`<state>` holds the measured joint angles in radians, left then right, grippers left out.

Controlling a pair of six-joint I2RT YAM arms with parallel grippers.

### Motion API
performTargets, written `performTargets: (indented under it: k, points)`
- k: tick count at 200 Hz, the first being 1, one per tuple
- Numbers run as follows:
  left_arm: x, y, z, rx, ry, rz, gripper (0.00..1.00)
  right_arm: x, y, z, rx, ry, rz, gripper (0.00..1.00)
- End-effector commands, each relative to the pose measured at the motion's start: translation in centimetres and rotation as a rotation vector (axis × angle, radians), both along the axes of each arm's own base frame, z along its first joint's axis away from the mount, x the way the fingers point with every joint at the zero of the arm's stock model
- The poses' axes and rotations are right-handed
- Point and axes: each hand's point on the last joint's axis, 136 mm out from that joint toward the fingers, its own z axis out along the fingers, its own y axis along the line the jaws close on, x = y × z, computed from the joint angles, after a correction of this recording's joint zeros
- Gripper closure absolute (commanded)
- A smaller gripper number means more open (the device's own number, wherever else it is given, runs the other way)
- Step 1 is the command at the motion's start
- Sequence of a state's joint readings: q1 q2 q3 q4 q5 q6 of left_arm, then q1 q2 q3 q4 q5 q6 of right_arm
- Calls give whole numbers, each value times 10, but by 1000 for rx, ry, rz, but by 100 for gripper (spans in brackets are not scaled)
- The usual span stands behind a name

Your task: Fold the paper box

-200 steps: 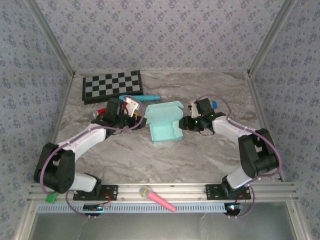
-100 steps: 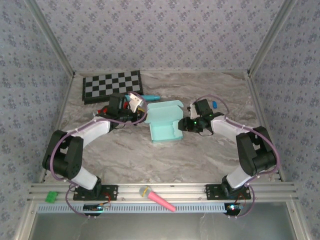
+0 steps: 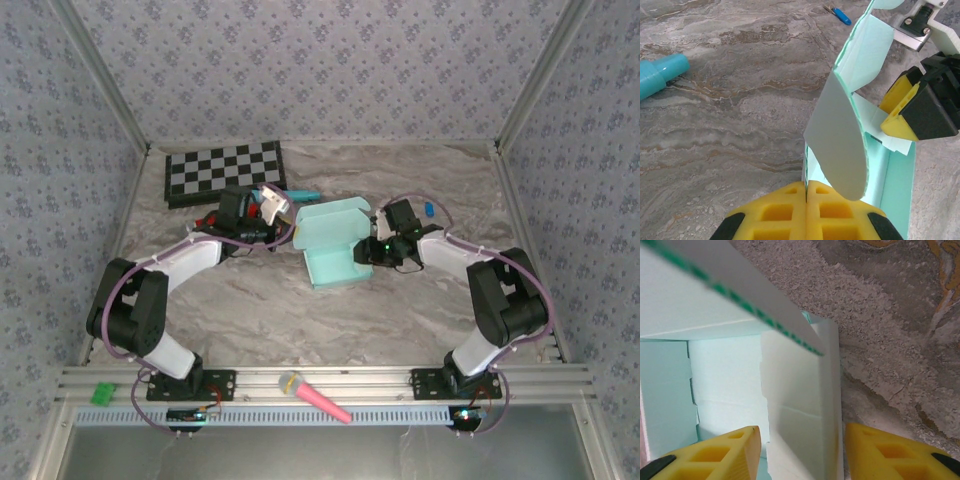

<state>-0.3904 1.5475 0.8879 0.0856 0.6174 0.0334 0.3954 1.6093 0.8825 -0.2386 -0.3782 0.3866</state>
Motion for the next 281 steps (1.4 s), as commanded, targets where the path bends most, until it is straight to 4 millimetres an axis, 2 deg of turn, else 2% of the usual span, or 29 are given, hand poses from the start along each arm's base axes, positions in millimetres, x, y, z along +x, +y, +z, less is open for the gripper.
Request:
performTargets:
  k: [1,163,228,281]
  points:
    - [2,-5,14,-35,-30,-33,100,3,0,0,-23,-6,14,51]
    - [13,3,5,-4,2,24,100,-8,-10,-28,-196,4,106,56]
    - [13,8,-1,3,18,36,100,-7,-13,-33,-204,9,83,55]
    - [15,11,-4,2,33,51,100,-7,-19,-38,-248,12,56,58]
